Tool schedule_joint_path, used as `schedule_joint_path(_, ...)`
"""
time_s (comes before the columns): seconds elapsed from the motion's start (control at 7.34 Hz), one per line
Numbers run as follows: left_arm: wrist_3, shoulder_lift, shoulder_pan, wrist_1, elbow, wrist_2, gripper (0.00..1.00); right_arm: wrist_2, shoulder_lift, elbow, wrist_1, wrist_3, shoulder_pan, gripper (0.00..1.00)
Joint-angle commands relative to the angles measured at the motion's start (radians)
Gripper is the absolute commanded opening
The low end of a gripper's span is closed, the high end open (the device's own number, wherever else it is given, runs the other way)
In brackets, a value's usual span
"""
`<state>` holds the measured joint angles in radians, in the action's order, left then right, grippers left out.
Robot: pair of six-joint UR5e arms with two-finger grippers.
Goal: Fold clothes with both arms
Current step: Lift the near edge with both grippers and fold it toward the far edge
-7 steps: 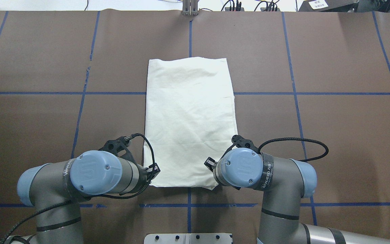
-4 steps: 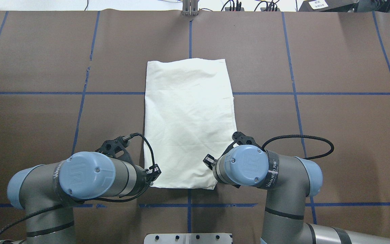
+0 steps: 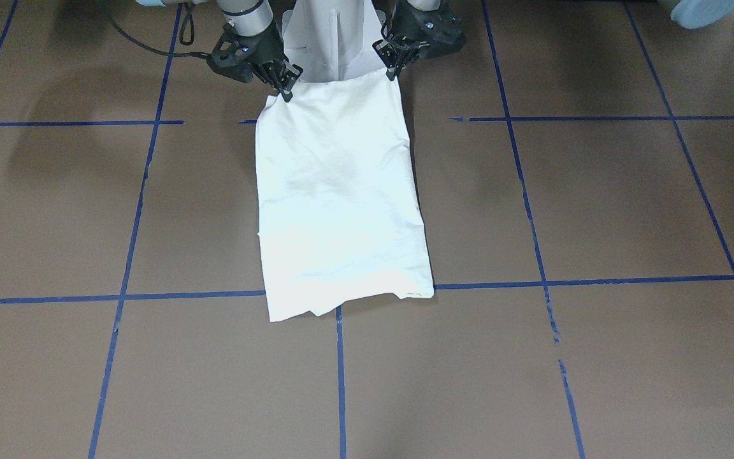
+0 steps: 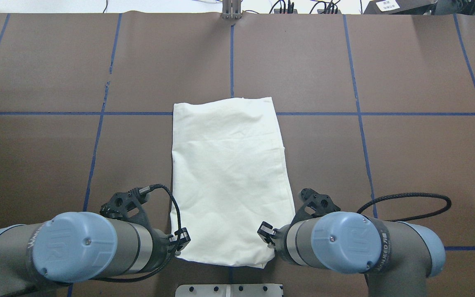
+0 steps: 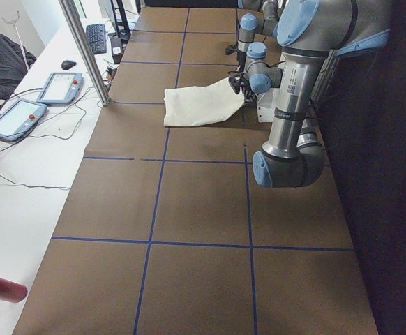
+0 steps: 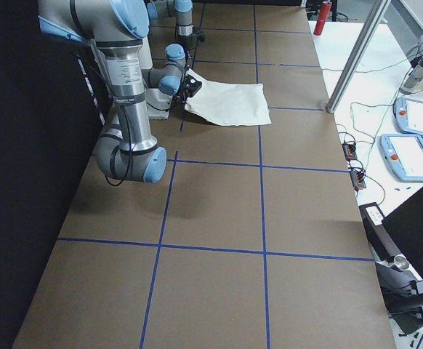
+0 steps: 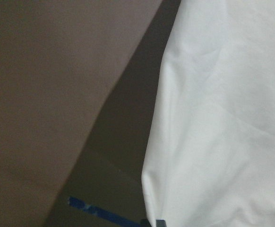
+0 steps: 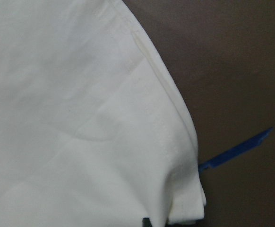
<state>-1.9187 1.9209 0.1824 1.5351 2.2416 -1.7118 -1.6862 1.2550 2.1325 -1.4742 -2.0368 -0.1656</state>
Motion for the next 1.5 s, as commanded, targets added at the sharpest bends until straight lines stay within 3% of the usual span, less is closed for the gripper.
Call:
schedule_joint_path(0.0,0.0,-0.02,-0.015,-0.038,0.052,-0.006,0.0,0.002,0.015,0.031,0.005,0.007,0.028,0.0)
schedule_joint_path(0.41,0.096,0.048,0.084,-0.035,0.035,-0.006,0.0,-0.025,-0.048,-0.035,0.101,0.064,-0.16,0.0)
schedule_joint_path(0.55,0.127,0.073,0.168,-0.029,0.015,-0.009,0.0,-0.118,-0.093,-0.121,0.138,0.093,-0.266,0.0)
schedule_joint_path(0.82,0.237,0.188,0.378,0.053,-0.196,-0.113,0.0,-0.214,-0.219,-0.321,0.153,0.127,-0.4,0.0)
schedule_joint_path(1.09,0.247,0.217,0.437,0.33,-0.479,-0.115,0.0,-0.224,-0.372,-0.574,0.161,0.168,-0.452,0.0)
schedule_joint_path(1.23,0.271,0.258,0.457,0.382,-0.584,-0.112,0.0,-0.222,-0.429,-0.691,0.169,0.179,-0.463,0.0)
schedule_joint_path(1.36,0.274,0.295,0.483,0.39,-0.653,-0.109,0.0,-0.227,-0.433,-0.773,0.27,0.179,-0.491,0.25)
